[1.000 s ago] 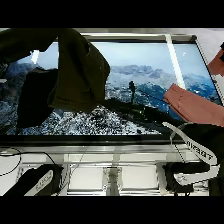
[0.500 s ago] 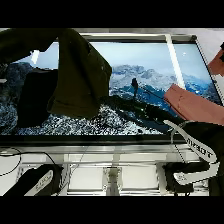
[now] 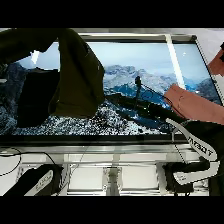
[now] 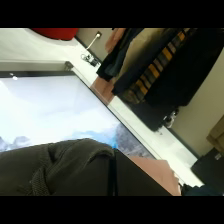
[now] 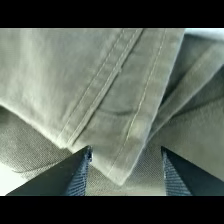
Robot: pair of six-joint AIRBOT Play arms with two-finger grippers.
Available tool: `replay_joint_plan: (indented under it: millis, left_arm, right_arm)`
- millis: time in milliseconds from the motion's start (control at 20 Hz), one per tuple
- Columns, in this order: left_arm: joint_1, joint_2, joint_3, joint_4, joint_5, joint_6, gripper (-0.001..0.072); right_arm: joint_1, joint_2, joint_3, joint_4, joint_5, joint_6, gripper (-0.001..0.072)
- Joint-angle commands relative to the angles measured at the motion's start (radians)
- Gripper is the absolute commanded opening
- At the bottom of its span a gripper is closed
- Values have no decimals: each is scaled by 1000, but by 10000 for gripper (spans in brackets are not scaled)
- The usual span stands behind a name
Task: Fold the clothes and pants, and hang the long-sleeved shirts on hangers.
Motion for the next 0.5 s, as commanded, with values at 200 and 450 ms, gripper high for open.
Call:
replay_joint_plan:
  millis: [200,450]
  left_arm:
    - [0,1,1,0,0,0,26]
    - [0,1,1,0,0,0,26]
  right_arm:
    - [28,-1,1,22,-21,-27,477]
    - [76,-1,60,89,31,-46,474]
